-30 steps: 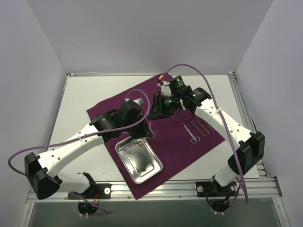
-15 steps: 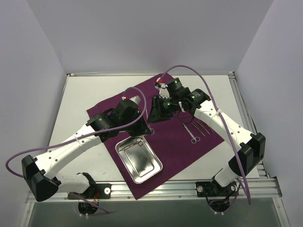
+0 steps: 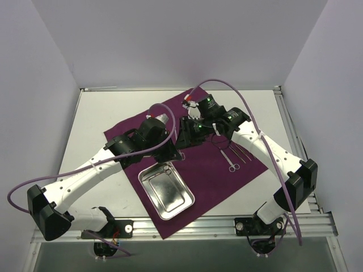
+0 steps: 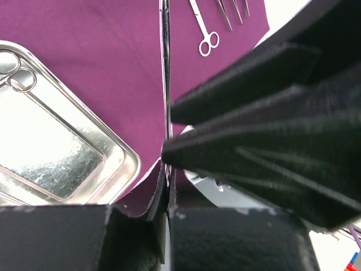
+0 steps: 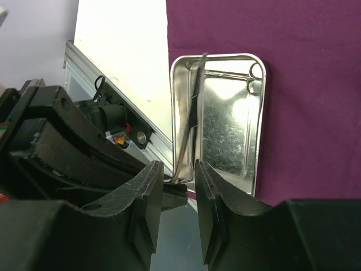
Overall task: Open and lay out the surgical kit
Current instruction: Place the medical item in the surgical kit.
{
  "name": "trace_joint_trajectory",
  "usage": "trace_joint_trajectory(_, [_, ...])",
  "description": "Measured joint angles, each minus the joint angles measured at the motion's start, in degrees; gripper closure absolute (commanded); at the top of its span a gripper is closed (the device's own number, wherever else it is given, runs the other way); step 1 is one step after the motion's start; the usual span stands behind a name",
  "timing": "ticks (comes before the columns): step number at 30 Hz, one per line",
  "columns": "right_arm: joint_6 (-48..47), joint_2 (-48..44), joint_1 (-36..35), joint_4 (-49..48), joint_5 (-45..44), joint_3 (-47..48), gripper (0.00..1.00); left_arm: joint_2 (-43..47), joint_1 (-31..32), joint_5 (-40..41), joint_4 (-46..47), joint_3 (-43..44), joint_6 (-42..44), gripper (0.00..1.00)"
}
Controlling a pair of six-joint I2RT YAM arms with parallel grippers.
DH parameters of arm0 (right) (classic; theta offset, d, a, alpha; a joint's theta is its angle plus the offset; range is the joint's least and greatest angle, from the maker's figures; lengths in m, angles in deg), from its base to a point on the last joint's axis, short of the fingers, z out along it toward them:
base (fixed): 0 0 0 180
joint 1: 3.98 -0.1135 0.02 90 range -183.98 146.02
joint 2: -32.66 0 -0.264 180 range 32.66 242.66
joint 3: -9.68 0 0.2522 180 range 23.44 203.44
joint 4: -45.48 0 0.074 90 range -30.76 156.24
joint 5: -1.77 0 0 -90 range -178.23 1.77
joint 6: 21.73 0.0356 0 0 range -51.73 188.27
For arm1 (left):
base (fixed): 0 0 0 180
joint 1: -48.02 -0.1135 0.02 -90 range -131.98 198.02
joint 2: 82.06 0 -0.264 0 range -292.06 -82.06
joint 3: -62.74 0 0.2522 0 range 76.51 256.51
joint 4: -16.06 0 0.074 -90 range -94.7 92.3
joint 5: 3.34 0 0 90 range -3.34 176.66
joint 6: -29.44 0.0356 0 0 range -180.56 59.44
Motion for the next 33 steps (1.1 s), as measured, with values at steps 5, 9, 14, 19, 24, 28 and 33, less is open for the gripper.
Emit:
trace_joint_trajectory(5, [-0.11, 0.00, -0.31, -0.11, -0.02, 0.61, 0.70, -0.28, -0.35, -0.46, 0.00, 0.00, 0.02, 0.98])
trace_joint_trajectory(9, [-0.13, 0.00, -0.31, -0.37, 0.17, 0.61, 0.70, -0.28, -0.50, -0.63, 0.07, 0.00, 0.00, 0.98])
trace_joint_trajectory(14, [-0.35, 0.04, -0.31, -0.42, 0.61, 0.61, 0.71, -0.28, -0.61, -0.70, 0.15, 0.00, 0.00, 0.98])
trace_joint_trajectory(19, [-0.55, 0.46, -0.31, -0.48, 0.98, 0.61, 0.71, -0.28, -0.61, -0.72, 0.37, 0.00, 0.00, 0.98])
trace_joint_trajectory(24, [-0.87, 0.63, -0.31, -0.13, 0.39, 1.14, 0.68, -0.28, -0.61, -0.70, 0.42, 0.00, -0.04, 0.98])
trace_joint_trajectory(28, [-1.66, 0.61, -0.31, 0.92, -1.73, 2.71, 0.66, 0.00, -0.74, -0.70, 0.42, 0.00, -0.13, 0.98])
trace_joint_trajectory(33, [-2.29, 0.61, -0.31, 1.55, -2.67, 3.08, 0.65, 0.57, -1.01, -0.70, 0.46, -0.04, -0.20, 0.98])
